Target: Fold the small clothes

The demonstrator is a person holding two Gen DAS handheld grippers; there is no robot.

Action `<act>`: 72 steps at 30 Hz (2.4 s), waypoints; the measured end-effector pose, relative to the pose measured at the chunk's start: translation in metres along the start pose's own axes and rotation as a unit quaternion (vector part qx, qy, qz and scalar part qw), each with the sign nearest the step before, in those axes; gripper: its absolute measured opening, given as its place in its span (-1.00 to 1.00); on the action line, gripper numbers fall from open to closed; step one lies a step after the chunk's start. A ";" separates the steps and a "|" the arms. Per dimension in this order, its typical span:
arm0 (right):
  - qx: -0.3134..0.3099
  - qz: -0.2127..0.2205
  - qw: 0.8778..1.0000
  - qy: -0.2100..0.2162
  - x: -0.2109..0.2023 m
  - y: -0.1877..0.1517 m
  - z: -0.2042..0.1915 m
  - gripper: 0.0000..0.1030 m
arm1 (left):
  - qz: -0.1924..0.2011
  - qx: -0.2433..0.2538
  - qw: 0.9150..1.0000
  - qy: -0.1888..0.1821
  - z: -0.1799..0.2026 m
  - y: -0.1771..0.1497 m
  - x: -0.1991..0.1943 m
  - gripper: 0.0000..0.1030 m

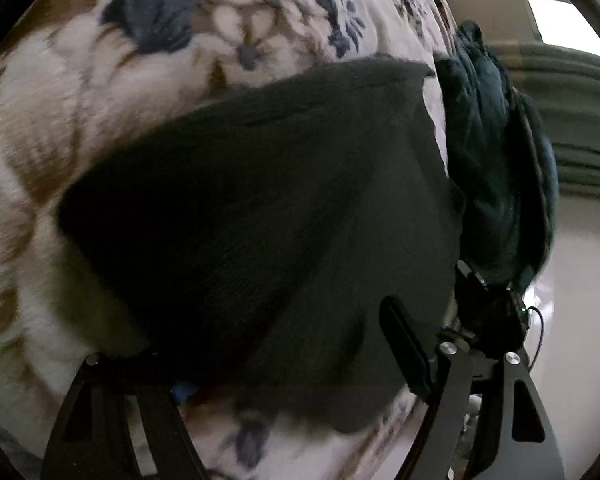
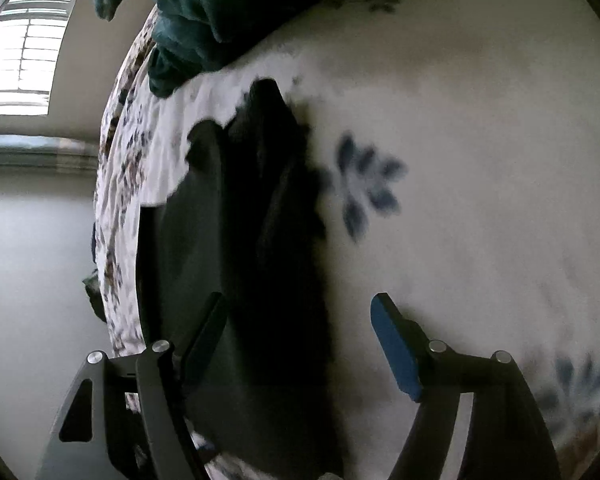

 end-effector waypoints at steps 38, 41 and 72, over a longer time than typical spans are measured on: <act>0.080 0.006 0.996 -0.028 -0.007 -0.094 -0.010 0.08 | -0.093 0.138 0.983 0.072 -0.053 0.028 -0.069 0.28; 0.064 0.004 0.996 -0.061 0.004 -0.100 -0.015 -0.88 | -0.086 0.140 0.984 0.076 -0.051 0.026 -0.069 0.28; 0.121 0.004 0.983 0.141 0.034 -0.121 0.033 -0.54 | -0.046 0.202 0.978 0.024 -0.026 0.032 -0.064 -0.53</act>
Point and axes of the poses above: each gripper's, at about its wrist camera, not at the fingertips, and x roughly the way its jaws point, z to its right, y to its top, the point moved 10 cm from there along x, roughly the way its jaws point, and after that the axes turned 12 degrees about -z, right-handed, at the moved point
